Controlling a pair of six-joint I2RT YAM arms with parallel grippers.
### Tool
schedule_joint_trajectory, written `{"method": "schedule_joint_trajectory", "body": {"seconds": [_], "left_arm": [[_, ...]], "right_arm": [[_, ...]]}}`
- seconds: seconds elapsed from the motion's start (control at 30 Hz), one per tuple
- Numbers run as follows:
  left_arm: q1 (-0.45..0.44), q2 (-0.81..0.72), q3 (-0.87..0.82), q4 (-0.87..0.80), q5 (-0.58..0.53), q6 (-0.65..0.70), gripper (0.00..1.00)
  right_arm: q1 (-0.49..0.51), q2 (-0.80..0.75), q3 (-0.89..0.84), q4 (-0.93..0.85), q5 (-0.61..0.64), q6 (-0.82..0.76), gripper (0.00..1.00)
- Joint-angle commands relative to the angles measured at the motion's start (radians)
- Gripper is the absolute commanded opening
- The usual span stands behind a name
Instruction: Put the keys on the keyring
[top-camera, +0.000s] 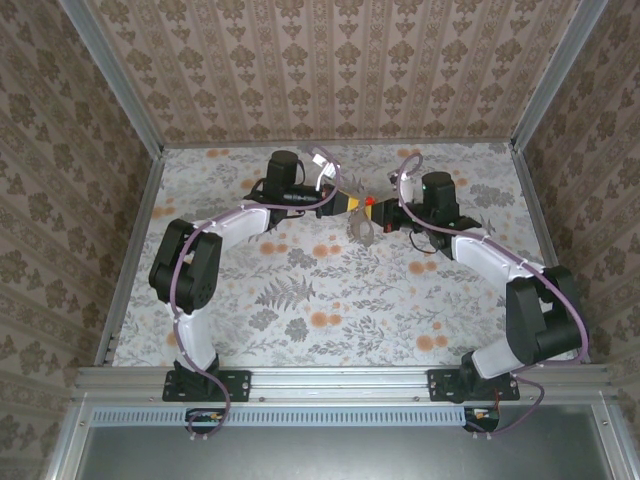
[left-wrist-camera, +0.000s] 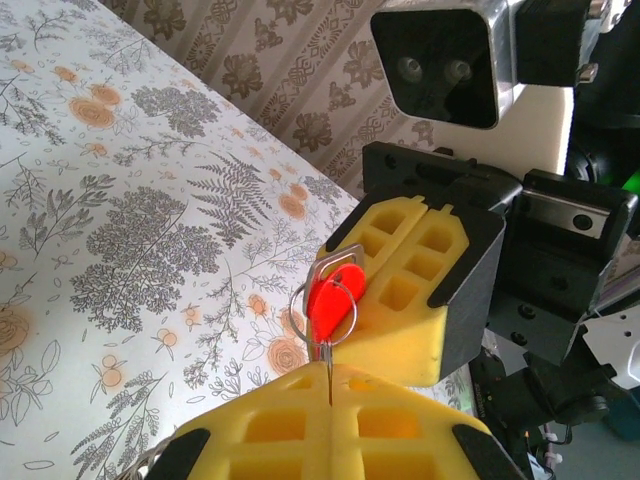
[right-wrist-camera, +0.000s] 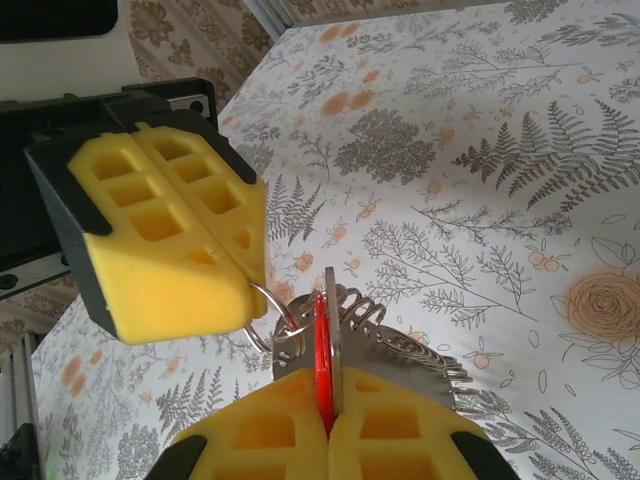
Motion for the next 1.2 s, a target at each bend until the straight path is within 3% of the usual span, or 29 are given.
{"method": "schedule_joint_trajectory", "body": {"seconds": [0.0,0.23,0.3,0.37,0.6,0.83,1.17], "left_arm": [[0.007,-0.046,0.0,0.016,0.036,-0.006,0.0],[0.015,-0.058,0.001,0.018,0.001,-0.02,0.02],[0.025,-0.065,-0.008,0.044,-0.025,-0.05,0.18],[0.038,-0.079,-0.027,0.076,-0.054,-0.078,0.28],[0.122,-0.152,-0.113,0.181,-0.119,-0.165,0.42],[0.182,-0.228,-0.171,0.141,-0.178,-0.158,0.48],[0.236,-0.309,-0.234,0.11,-0.231,-0.158,0.48]], "right_arm": [[-0.018,-0.03,0.04,-0.029,0.029,-0.013,0.0],[-0.018,-0.026,0.079,-0.066,0.04,-0.015,0.0],[-0.018,-0.024,0.1,-0.091,0.047,-0.019,0.0],[-0.018,-0.021,0.117,-0.108,0.056,-0.023,0.0],[-0.017,0.037,0.193,-0.134,0.051,-0.026,0.0],[0.004,0.166,0.317,-0.139,0.016,-0.018,0.0],[0.093,0.378,0.569,-0.206,-0.013,-0.024,0.0]]}}
